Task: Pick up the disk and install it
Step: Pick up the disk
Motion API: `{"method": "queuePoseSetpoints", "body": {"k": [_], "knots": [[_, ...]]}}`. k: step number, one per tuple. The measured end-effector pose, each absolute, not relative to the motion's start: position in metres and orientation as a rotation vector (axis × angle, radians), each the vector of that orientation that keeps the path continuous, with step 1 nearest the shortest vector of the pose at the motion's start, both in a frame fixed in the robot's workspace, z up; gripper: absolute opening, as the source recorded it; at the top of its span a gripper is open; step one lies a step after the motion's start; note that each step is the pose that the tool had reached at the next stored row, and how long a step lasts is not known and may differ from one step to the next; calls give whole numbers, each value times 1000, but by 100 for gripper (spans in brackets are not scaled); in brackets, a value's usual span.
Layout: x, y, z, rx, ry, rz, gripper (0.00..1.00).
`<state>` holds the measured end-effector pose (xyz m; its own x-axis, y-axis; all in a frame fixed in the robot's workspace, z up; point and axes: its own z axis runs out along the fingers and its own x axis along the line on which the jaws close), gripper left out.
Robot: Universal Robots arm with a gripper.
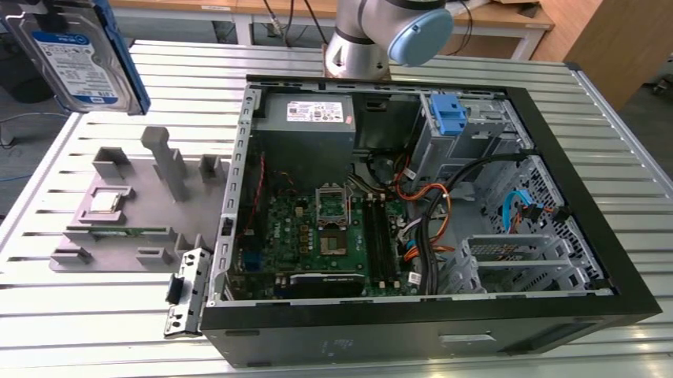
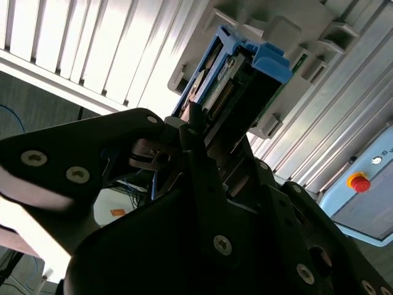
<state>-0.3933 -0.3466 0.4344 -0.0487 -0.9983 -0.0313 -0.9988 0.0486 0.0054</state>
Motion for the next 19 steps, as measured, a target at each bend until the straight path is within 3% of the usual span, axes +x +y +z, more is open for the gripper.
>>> {"method": "queuePoseSetpoints", "body": {"k": [19], "knots": [[-393,-347,457,-2153,2261,40,35]]}}
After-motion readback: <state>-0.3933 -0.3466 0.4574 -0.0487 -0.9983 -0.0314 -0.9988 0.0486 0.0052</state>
